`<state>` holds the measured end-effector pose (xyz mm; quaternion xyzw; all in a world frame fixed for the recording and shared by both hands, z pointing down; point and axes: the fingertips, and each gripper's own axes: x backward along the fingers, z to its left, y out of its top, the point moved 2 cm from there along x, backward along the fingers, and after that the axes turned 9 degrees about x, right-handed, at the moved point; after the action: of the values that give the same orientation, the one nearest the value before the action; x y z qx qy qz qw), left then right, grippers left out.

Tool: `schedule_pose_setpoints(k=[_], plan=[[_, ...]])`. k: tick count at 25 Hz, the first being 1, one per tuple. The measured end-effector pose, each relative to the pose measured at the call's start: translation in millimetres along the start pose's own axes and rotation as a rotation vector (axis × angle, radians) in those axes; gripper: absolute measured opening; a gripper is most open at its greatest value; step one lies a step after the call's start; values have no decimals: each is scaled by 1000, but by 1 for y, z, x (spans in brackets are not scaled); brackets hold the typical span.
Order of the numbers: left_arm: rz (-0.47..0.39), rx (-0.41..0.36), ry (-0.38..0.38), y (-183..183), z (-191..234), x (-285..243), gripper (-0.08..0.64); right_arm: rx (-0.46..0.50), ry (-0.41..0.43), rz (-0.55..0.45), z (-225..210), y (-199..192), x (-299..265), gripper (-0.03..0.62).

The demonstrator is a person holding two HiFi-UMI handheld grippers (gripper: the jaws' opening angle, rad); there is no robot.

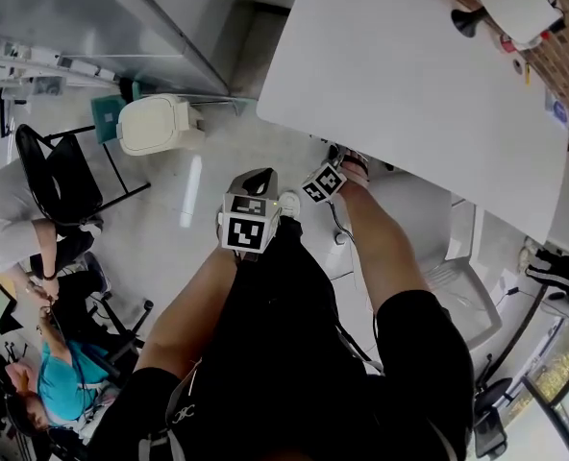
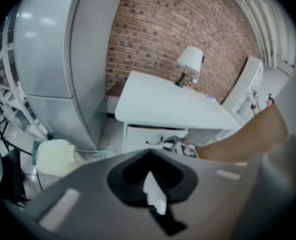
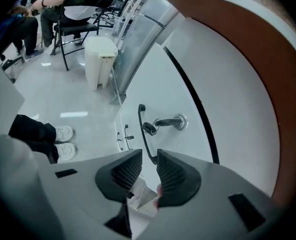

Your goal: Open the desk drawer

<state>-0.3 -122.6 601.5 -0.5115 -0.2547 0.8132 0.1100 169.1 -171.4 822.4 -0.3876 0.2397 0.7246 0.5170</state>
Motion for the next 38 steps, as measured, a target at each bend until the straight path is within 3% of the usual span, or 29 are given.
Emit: schedule_pose_setpoints(k=[11,17,23,31,38], plan=[[34,23,23,-13,7,-6,-3,149,-42,88,-2,-1,-24,44],[40,37,45,-20,12,-2,-3,261,-86,98,-1,5,-26,17],[49,56,53,-30,15,1,-3,313,-96,104,0,6,-23,14],[73,50,41,-42,12,1,-3,343,-86,110,11,6,-13,14],[66,45,33,-40,16,5,-3,297,-57,107,35,8,5,14]])
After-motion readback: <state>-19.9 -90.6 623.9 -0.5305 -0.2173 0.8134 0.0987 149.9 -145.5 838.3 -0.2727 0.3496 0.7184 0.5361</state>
